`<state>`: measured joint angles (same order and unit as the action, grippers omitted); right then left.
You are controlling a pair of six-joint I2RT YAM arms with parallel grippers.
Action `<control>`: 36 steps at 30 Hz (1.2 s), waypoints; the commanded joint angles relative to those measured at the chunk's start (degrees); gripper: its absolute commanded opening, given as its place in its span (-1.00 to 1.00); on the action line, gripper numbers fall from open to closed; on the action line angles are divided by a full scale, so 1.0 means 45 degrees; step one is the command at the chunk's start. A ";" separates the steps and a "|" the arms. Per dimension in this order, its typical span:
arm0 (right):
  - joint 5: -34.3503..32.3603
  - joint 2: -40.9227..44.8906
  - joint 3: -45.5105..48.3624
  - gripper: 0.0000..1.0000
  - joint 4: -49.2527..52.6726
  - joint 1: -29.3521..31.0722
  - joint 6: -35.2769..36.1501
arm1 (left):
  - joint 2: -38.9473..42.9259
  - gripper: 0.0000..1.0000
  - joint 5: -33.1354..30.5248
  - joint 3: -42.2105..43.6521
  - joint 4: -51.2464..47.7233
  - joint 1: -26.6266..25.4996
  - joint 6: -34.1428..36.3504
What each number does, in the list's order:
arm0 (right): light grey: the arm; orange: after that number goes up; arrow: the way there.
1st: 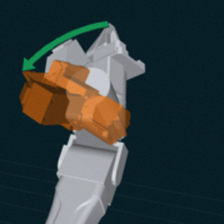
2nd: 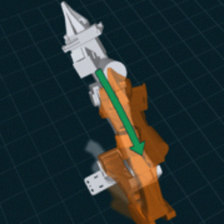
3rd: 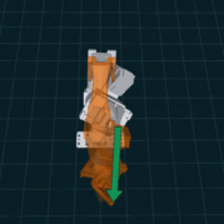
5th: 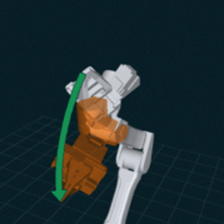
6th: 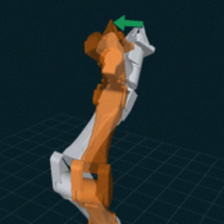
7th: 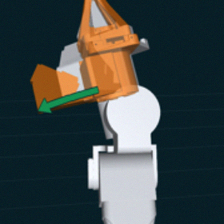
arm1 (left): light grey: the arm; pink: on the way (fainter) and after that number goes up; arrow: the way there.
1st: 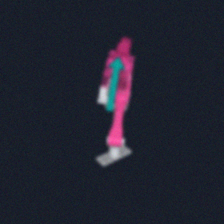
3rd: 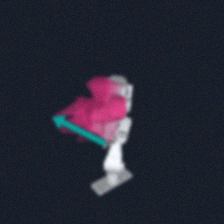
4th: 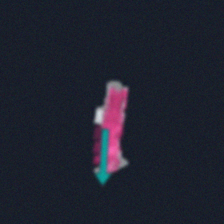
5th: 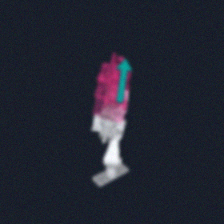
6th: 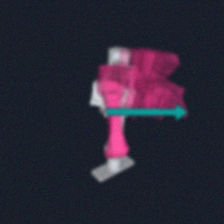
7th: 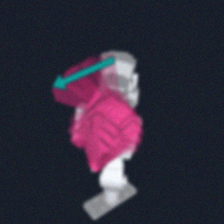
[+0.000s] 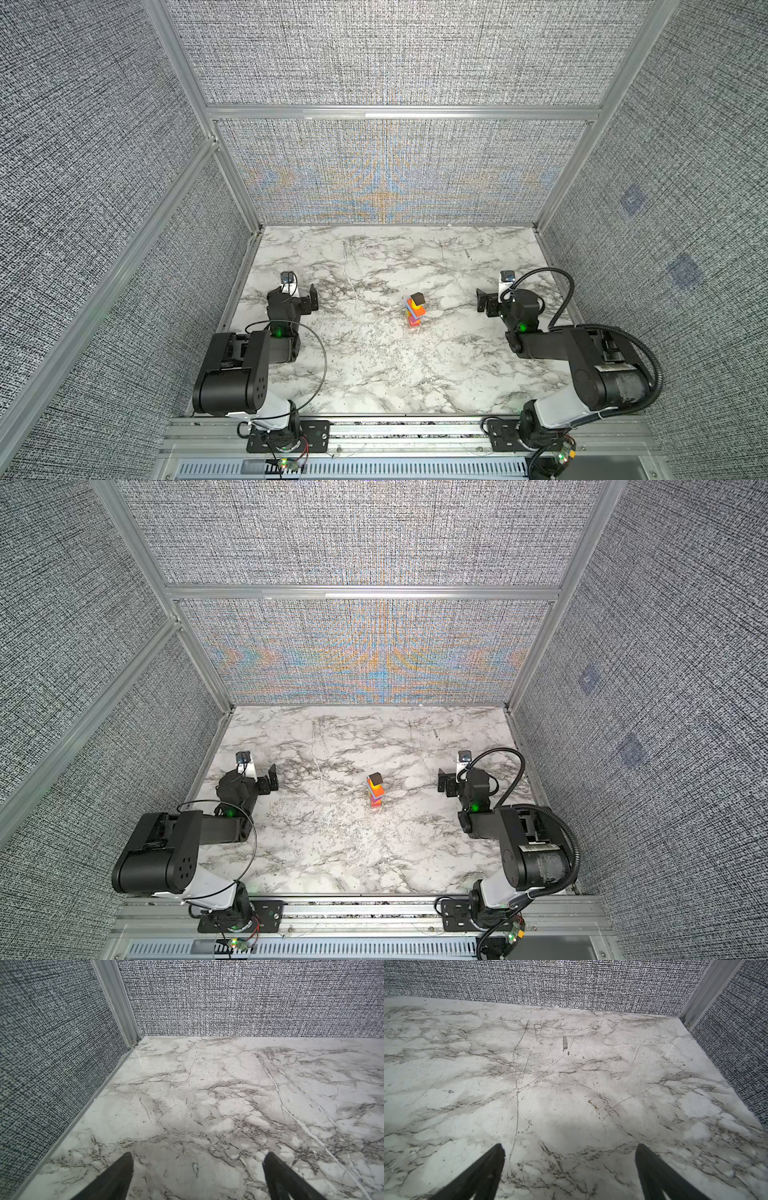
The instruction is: Build the wood block tower
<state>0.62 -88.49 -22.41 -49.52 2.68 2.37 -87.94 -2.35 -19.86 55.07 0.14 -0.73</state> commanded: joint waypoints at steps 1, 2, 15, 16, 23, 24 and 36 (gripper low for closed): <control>-0.0021 0.0006 -0.0026 0.98 -0.0042 0.0018 0.0020 | 0.0059 0.98 0.0179 -0.0019 -0.0055 0.0007 -0.0047; -0.0022 0.0002 -0.0029 0.99 -0.0051 0.0013 0.0020 | 0.0051 0.98 0.0189 -0.0014 -0.0054 0.0009 -0.0052; -0.0041 0.0016 -0.0007 0.98 -0.0090 0.0014 0.0039 | 0.0040 0.97 0.0189 -0.0002 -0.0050 0.0009 -0.0052; -0.0041 0.0016 -0.0009 0.99 -0.0090 0.0016 0.0033 | 0.0060 0.98 0.0190 -0.0003 -0.0059 0.0013 -0.0027; -0.0021 -0.0002 -0.0058 0.98 -0.0031 0.0029 0.0020 | 0.0058 0.98 0.0180 -0.0016 -0.0053 0.0008 -0.0039; -0.0014 -0.0004 -0.0055 0.98 -0.0031 0.0015 0.0020 | 0.0068 0.98 0.0190 -0.0015 -0.0041 0.0010 -0.0051; 0.0104 -0.0083 -0.0206 0.98 0.0170 -0.0076 -0.0069 | 0.0046 0.98 0.0188 -0.0017 -0.0046 0.0012 -0.0052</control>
<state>0.64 -88.97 -23.27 -48.99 2.48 2.35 -87.94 -2.33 -19.86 55.07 0.14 -0.71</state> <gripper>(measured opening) 0.991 0.988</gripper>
